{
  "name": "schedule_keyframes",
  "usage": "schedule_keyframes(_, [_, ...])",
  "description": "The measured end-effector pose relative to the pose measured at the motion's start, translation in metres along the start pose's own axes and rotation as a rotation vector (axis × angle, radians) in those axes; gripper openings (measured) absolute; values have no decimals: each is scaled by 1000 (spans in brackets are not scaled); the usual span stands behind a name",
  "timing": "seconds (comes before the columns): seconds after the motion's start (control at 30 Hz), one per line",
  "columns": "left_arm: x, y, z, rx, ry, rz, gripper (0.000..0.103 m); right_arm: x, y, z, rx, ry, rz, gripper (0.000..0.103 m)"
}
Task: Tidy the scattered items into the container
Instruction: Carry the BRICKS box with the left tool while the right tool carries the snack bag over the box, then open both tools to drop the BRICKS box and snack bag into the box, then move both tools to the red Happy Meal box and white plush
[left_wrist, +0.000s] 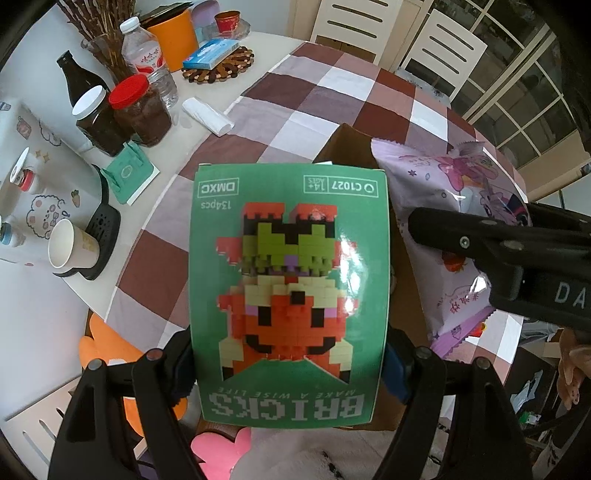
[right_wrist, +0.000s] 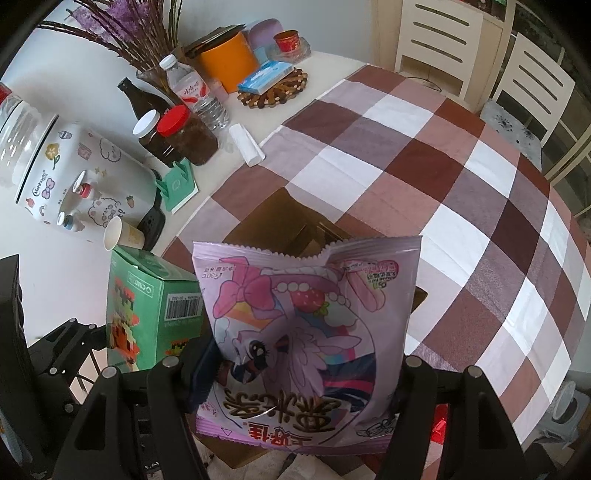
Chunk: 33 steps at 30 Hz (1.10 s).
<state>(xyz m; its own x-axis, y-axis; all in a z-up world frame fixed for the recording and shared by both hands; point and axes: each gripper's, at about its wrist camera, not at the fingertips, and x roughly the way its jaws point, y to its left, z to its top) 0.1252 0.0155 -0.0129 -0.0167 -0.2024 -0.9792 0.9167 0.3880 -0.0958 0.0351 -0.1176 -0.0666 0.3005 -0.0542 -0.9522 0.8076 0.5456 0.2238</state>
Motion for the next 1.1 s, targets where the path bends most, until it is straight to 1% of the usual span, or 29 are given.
schedule_keyframes(0.23, [0,2,0,-14,13,-16,81,0,3,2,-3,11,-5,72])
schedule_keyframes(0.3, [-1,3,-2,-17,15,-12,83,-1,5,3,-4,9,-11,73])
schedule_keyframes(0.4, [-6,3,-3,-20,0,-8,87,-6,7,3,-9,-3,-20,73])
schedule_keyframes(0.67, [-23,2,-7,-10,-39,0,89,-22,4,0,15,-40,-26,74])
schedule_keyframes(0.9, [-31,-8,-13,17,-55,-3,89,-34,-2,-13,37,-59,-34,74])
schedule_keyframes(1.1, [-38,-23,-23,61,-65,-1,89,-45,-10,-31,65,-75,-42,74])
